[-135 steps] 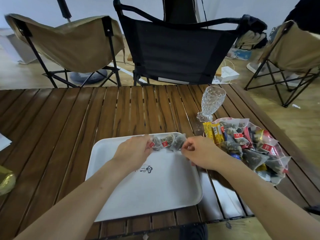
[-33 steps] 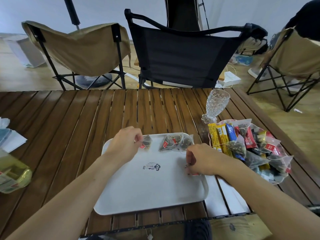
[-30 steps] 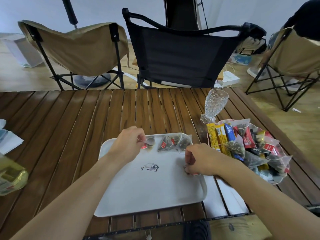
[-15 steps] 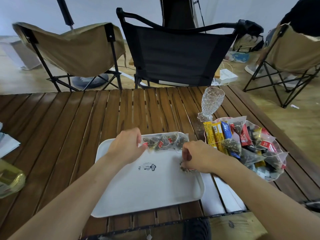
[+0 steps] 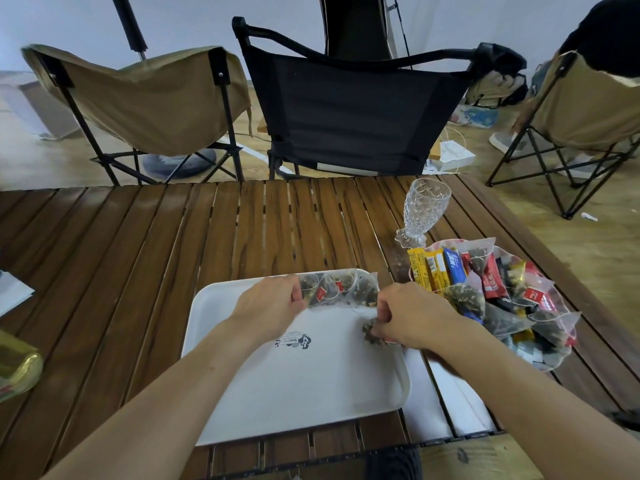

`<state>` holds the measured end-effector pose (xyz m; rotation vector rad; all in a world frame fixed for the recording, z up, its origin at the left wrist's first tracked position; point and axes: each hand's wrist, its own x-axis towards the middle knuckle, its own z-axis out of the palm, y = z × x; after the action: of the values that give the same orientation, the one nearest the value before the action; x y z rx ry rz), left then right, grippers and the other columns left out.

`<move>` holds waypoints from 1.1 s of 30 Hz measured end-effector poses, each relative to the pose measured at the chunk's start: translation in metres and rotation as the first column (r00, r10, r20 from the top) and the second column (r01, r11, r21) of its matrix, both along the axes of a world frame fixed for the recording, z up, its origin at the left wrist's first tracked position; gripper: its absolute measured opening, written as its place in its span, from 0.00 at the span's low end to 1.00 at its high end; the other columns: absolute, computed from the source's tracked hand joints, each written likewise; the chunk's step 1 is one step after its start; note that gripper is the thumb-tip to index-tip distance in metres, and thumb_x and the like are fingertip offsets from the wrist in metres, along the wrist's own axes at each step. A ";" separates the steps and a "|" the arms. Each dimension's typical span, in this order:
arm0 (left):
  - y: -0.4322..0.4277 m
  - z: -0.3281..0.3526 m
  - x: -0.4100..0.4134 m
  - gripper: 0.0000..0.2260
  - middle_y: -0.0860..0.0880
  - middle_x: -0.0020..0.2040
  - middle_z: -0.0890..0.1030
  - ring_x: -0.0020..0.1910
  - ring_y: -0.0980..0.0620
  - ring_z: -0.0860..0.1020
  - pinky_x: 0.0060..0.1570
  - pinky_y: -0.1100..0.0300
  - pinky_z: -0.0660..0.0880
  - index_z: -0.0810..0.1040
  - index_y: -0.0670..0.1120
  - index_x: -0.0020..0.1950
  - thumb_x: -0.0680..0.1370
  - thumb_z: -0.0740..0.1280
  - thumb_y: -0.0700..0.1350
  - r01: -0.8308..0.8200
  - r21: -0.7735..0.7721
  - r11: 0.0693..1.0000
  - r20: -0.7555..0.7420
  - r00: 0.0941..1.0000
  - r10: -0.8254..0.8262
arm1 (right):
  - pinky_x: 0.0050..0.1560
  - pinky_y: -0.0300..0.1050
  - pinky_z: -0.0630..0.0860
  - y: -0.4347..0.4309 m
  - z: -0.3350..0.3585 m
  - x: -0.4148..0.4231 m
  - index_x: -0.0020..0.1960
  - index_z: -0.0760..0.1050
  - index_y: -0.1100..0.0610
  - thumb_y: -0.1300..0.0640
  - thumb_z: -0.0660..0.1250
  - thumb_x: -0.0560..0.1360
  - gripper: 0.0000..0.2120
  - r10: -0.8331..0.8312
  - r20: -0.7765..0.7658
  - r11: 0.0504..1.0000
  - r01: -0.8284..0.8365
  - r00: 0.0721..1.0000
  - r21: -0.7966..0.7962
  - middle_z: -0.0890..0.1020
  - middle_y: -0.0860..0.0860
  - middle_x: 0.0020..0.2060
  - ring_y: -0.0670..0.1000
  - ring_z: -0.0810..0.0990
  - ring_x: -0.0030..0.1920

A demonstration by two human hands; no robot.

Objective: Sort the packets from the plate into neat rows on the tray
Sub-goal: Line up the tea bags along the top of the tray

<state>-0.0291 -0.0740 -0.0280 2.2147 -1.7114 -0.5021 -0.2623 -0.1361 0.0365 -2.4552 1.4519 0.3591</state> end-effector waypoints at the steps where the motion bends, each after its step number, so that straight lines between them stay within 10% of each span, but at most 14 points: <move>1: 0.000 0.000 0.001 0.07 0.56 0.40 0.80 0.44 0.51 0.78 0.40 0.53 0.73 0.76 0.52 0.45 0.81 0.68 0.53 0.009 -0.001 1.000 -0.009 1.000 -0.009 | 0.46 0.43 0.78 -0.001 -0.001 0.000 0.52 0.80 0.50 0.45 0.74 0.76 0.10 -0.004 0.005 1.000 0.004 1.000 0.001 0.82 0.48 0.50 0.51 0.81 0.51; 18: 0.016 0.016 0.029 0.08 0.55 0.50 0.82 0.34 0.53 0.81 0.37 0.59 0.75 0.79 0.53 0.58 0.84 0.63 0.42 0.117 0.041 0.992 -0.227 0.968 -0.104 | 0.58 0.46 0.80 -0.004 0.006 -0.013 0.46 0.79 0.45 0.49 0.73 0.78 0.04 -0.038 0.099 0.993 0.027 0.994 0.117 0.82 0.46 0.49 0.48 0.81 0.52; 33: 0.065 0.027 0.072 0.07 0.56 0.48 0.85 0.39 0.53 0.86 0.40 0.62 0.80 0.77 0.53 0.58 0.82 0.69 0.42 0.072 0.247 0.966 -0.200 0.980 -0.022 | 0.34 0.36 0.77 0.026 0.008 0.031 0.51 0.79 0.53 0.47 0.68 0.81 0.09 -0.142 0.507 0.941 -0.042 0.850 0.335 0.87 0.47 0.42 0.45 0.87 0.38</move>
<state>0.0427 -0.0092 -0.0008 2.2065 -1.6785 -0.9666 -0.2317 -0.1098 0.0445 -2.0143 1.1068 -0.0810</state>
